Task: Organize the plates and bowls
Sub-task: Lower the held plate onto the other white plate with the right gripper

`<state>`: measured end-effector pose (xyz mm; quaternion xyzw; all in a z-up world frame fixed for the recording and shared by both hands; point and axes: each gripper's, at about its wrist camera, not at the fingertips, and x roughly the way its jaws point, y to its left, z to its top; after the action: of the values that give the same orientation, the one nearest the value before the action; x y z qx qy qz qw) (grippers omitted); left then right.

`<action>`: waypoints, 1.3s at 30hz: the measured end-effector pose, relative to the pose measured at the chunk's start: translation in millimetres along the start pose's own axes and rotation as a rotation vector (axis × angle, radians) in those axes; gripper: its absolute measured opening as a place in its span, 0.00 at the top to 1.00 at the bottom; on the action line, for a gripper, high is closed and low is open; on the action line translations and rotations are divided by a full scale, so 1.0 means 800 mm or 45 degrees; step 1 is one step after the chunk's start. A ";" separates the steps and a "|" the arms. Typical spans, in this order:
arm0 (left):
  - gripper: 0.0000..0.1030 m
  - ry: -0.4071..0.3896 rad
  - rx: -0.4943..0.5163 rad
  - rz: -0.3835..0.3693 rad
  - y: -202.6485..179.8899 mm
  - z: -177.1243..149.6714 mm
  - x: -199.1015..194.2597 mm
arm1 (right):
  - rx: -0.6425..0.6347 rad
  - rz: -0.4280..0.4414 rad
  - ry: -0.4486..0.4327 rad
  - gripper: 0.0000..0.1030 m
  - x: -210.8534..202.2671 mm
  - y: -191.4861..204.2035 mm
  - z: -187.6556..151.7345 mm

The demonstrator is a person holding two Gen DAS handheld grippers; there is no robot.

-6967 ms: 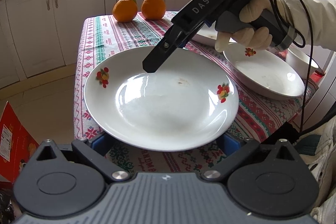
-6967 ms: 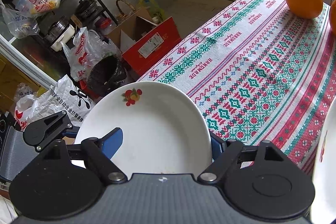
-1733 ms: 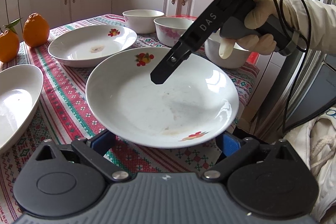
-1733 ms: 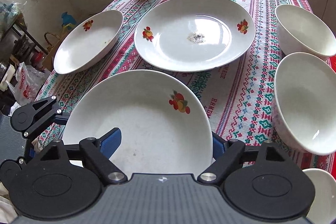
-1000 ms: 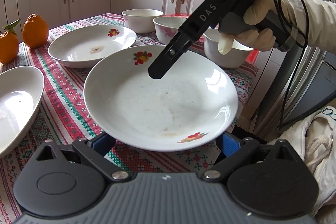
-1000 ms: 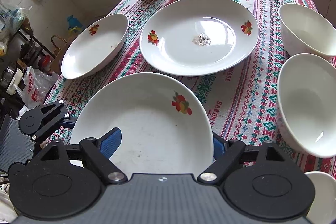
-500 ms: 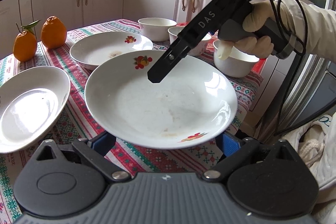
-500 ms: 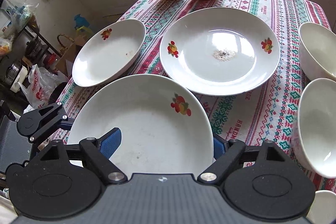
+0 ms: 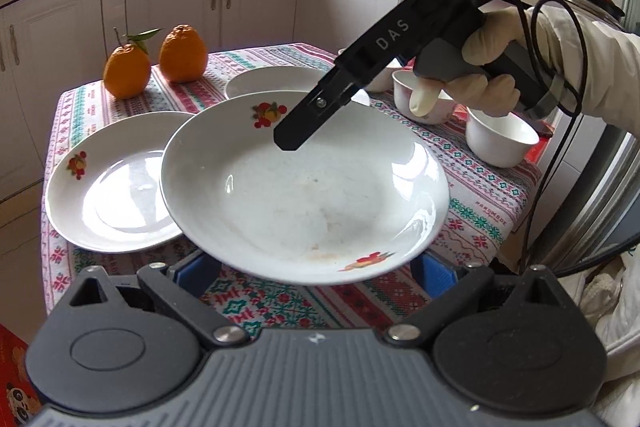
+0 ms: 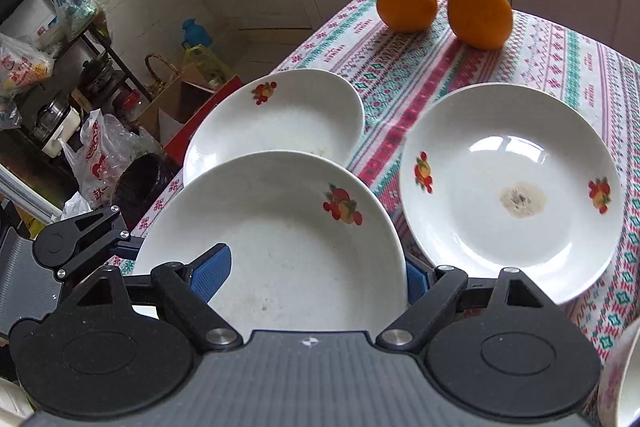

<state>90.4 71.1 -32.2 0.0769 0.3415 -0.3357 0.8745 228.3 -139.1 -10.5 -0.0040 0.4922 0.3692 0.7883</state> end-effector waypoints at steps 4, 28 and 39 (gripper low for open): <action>0.03 0.001 -0.037 0.051 0.020 0.000 -0.009 | -0.042 0.035 0.008 0.13 0.020 0.011 0.027; 0.03 -0.020 -0.173 0.151 0.109 0.006 -0.007 | -0.088 0.076 0.041 0.13 0.108 0.017 0.110; 0.03 -0.022 -0.166 0.152 0.119 0.008 -0.001 | -0.058 0.059 0.049 0.13 0.113 0.006 0.110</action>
<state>153.9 142.1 -35.9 0.0369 0.3499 -0.2607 0.8990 315.5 -50.9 -33.6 -0.0179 0.4988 0.3982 0.7696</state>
